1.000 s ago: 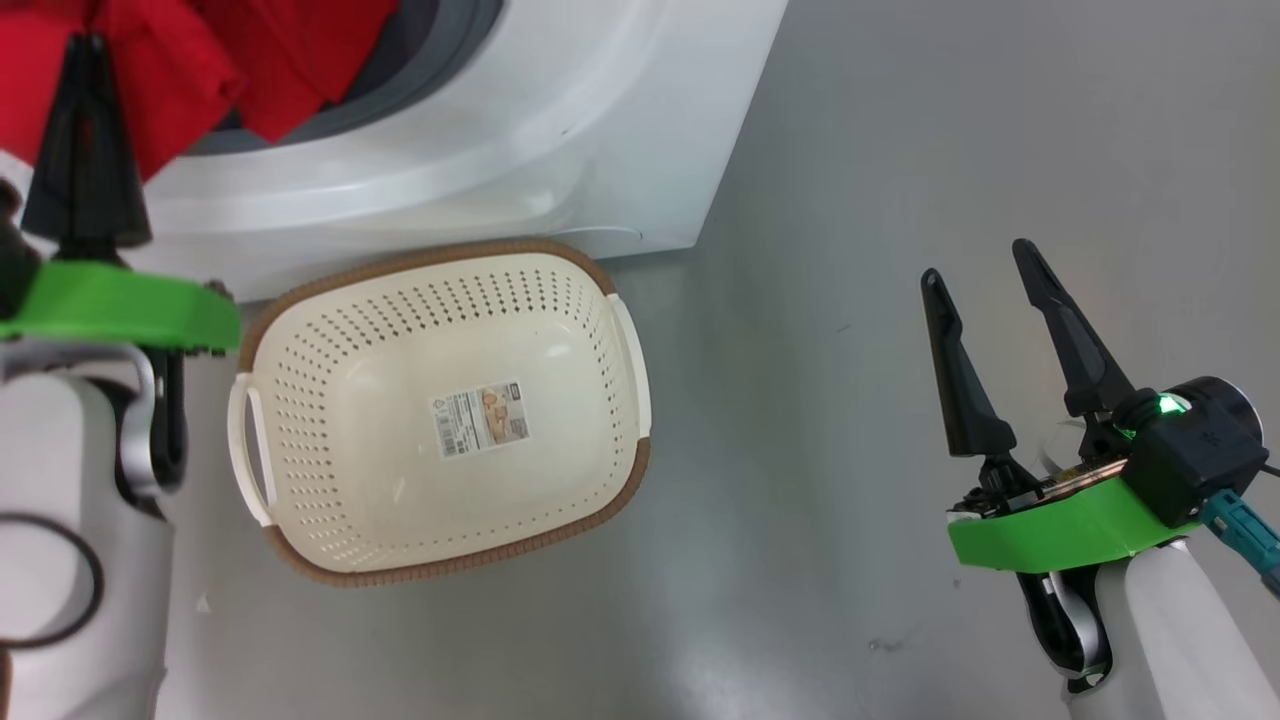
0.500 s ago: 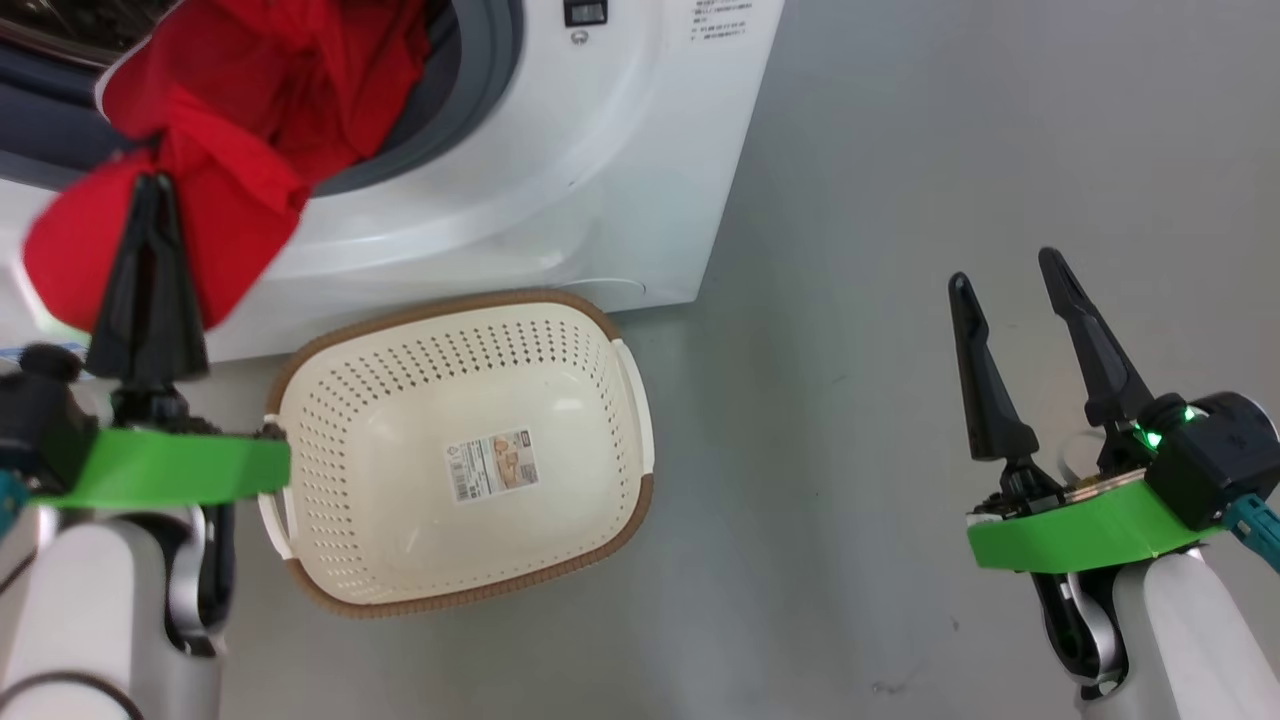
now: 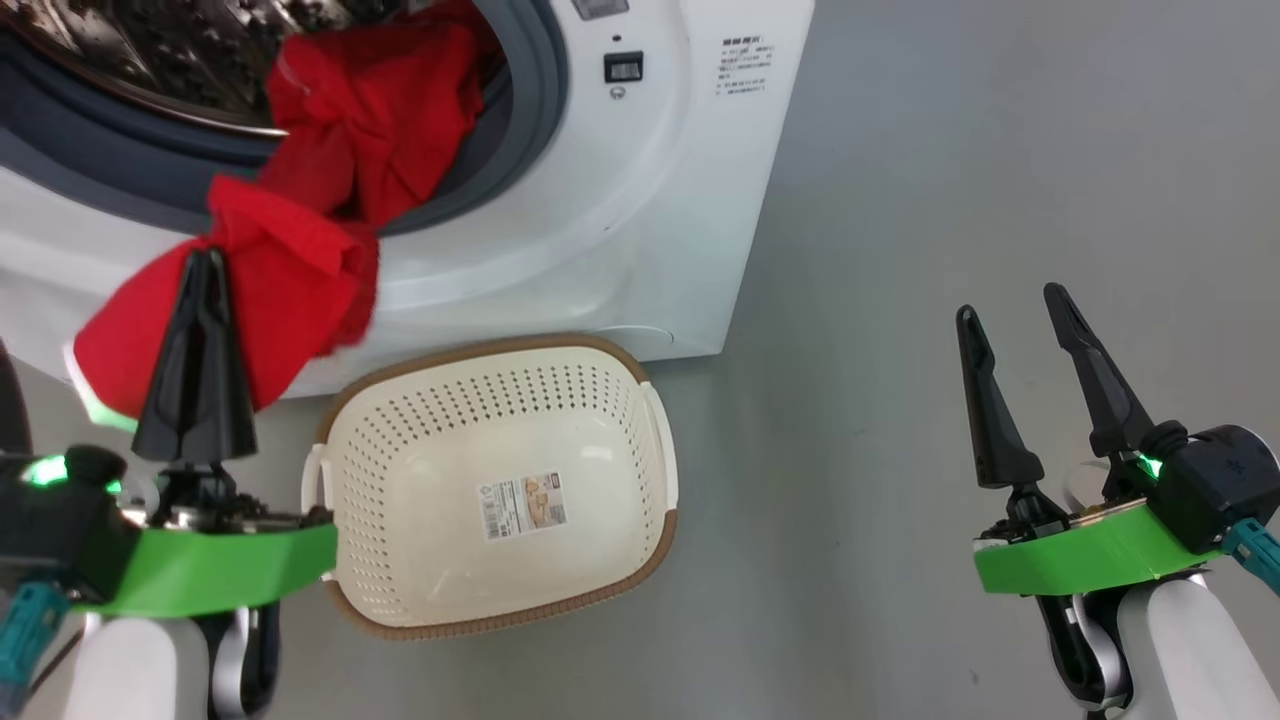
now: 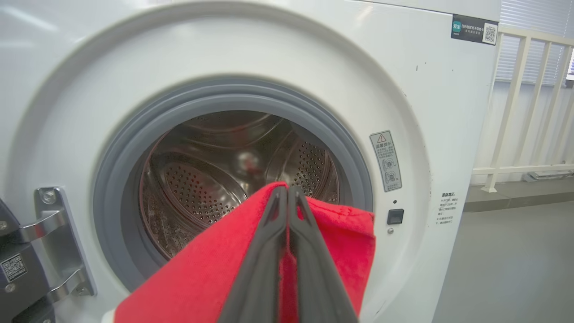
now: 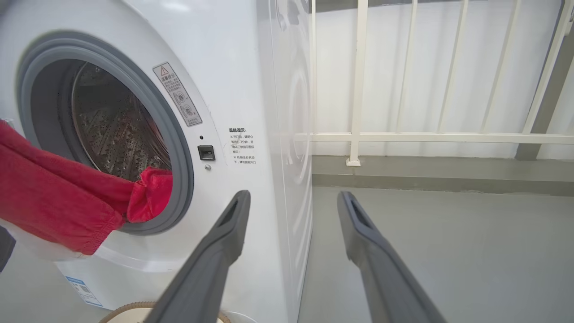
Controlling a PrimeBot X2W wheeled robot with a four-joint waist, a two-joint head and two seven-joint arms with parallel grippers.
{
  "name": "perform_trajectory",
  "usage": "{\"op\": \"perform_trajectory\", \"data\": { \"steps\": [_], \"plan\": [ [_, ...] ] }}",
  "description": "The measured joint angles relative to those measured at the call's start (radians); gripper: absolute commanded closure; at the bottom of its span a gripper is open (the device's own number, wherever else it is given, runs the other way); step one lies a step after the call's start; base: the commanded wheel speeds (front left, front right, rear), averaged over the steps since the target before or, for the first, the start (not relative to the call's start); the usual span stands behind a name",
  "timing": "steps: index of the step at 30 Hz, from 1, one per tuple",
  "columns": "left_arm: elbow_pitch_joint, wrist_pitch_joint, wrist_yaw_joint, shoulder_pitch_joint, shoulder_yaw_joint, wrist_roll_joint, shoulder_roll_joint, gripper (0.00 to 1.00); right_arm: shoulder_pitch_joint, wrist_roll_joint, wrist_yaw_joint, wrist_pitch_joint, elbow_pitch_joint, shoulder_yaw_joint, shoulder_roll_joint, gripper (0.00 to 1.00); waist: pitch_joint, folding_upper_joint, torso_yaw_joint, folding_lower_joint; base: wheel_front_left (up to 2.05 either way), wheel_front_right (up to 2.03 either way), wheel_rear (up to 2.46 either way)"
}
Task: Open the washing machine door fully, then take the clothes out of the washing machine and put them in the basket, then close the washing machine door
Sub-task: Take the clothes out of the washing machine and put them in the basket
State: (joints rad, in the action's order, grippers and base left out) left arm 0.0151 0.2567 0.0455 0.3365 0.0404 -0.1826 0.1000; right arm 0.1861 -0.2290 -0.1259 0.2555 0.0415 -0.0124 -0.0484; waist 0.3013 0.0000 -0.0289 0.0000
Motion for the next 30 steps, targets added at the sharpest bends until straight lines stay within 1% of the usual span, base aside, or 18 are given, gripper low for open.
{"op": "perform_trajectory", "data": {
  "steps": [8, 13, 17, 20, 24, 30],
  "plan": [
    [0.063, 0.000, -0.001, -0.075, -0.002, 0.004, -0.020, 1.00, -0.024, 0.000, 0.000, 0.000, 0.001, 0.005, 0.000, 0.00, -0.040, 0.0000, 0.014, 0.0000, 0.00, 0.00, 0.00],
    [0.098, 0.000, -0.002, -0.093, 0.003, 0.007, -0.021, 1.00, -0.024, 0.000, 0.000, 0.000, -0.003, 0.007, 0.000, 0.00, -0.034, 0.0000, 0.016, 0.0001, 0.00, 0.00, 0.00],
    [0.095, 0.000, -0.001, -0.093, -0.004, 0.008, -0.022, 1.00, -0.024, 0.000, 0.000, 0.000, -0.006, 0.005, 0.000, 0.00, -0.022, 0.0000, 0.016, 0.0000, 0.00, 0.00, 0.00],
    [0.059, 0.000, 0.001, -0.092, -0.016, 0.007, -0.029, 1.00, -0.024, 0.000, 0.000, 0.000, -0.007, 0.004, 0.000, 0.00, -0.010, 0.0000, 0.014, 0.0000, 0.00, 0.00, 0.00],
    [-0.031, 0.000, 0.018, -0.079, -0.039, 0.002, -0.035, 1.00, -0.022, 0.000, 0.000, 0.000, -0.008, -0.001, 0.000, 0.00, 0.013, 0.0000, 0.012, 0.0000, 0.00, 0.00, 0.00],
    [-0.183, 0.000, 0.035, 0.012, -0.065, -0.018, -0.049, 1.00, -0.011, 0.000, 0.000, 0.000, -0.007, -0.012, 0.000, 0.00, 0.055, 0.0000, 0.006, 0.0000, 0.00, 0.00, 0.00]
  ]
}}
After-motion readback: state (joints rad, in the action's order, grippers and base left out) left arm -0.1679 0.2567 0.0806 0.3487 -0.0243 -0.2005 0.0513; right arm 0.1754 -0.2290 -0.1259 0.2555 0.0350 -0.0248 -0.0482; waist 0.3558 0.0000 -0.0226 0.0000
